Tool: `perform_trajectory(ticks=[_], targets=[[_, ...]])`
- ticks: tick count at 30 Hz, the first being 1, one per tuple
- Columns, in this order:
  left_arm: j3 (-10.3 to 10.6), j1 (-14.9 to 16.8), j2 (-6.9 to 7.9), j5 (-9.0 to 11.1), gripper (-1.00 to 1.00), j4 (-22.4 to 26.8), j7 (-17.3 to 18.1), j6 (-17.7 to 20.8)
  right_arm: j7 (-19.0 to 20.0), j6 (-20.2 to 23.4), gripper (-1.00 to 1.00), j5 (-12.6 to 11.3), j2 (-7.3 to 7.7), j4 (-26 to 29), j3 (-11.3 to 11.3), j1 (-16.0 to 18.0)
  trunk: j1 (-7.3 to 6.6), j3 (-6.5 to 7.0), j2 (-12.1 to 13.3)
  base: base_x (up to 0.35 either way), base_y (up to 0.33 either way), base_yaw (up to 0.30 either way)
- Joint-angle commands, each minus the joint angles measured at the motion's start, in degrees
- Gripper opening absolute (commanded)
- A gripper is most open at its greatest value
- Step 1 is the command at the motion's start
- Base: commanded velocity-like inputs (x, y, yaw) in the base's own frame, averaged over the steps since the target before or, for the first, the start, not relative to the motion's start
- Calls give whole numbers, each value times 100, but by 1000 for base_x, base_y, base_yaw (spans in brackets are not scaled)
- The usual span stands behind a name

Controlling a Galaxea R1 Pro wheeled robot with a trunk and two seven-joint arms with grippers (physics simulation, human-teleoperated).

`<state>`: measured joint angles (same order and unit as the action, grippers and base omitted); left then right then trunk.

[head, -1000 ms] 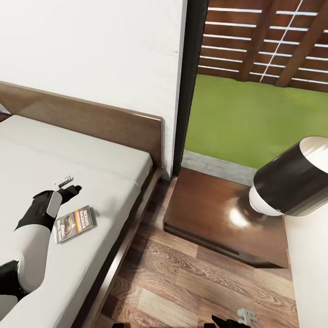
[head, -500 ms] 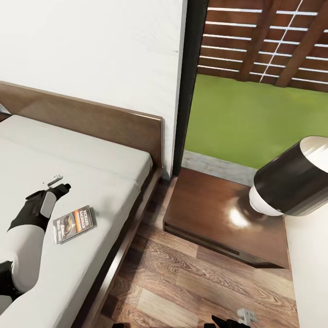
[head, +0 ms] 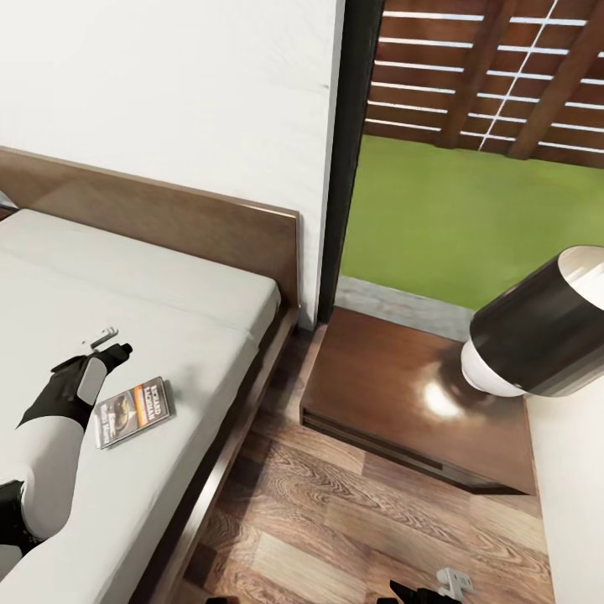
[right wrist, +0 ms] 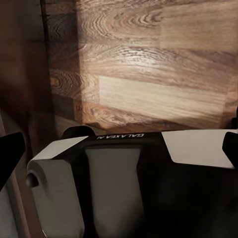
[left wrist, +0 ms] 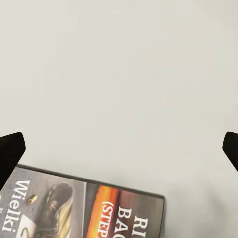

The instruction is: In the bedroom, move the book from the bed onto either nightstand, and place the two sandals side by side next to the bed.

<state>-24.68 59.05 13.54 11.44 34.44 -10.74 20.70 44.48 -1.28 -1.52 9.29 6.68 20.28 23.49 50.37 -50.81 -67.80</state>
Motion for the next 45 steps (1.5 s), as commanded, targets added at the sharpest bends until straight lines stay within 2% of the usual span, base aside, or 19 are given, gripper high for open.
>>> perform_trajectory(ticks=[1,10,14,16,20,23,42,45], targets=[[3,2,0,60,100,6,-30,24,17,-13,100,-15,1,-6,-7,4,23,-22,-44,0,0,0],[-1,1,19,59,100,2,-40,19,17,-13,100,-15,2,-8,-7,3,220,-183,-405,0,0,0],[-6,-10,238,52,100,-59,-116,20,17,-13,100,-15,3,-8,-7,2,308,-255,-565,0,0,0],[-9,-13,346,49,100,-165,-129,16,17,-13,100,-15,3,-9,-7,1,308,-255,-565,0,0,0],[-11,-16,435,45,100,-245,-137,14,17,-13,100,-15,2,-9,-7,0,308,-255,-565,0,0,0],[-11,-20,444,43,100,-280,-138,14,17,-13,100,-15,3,-9,-7,1,308,-255,-565,0,0,0],[-4,-25,442,38,100,-376,-139,14,17,-13,100,-15,3,-8,-7,2,726,-596,-1327,0,0,0],[3,-25,426,48,100,-377,-120,14,17,-13,100,-15,2,-8,-7,4,726,-596,-1327,0,0,0]])
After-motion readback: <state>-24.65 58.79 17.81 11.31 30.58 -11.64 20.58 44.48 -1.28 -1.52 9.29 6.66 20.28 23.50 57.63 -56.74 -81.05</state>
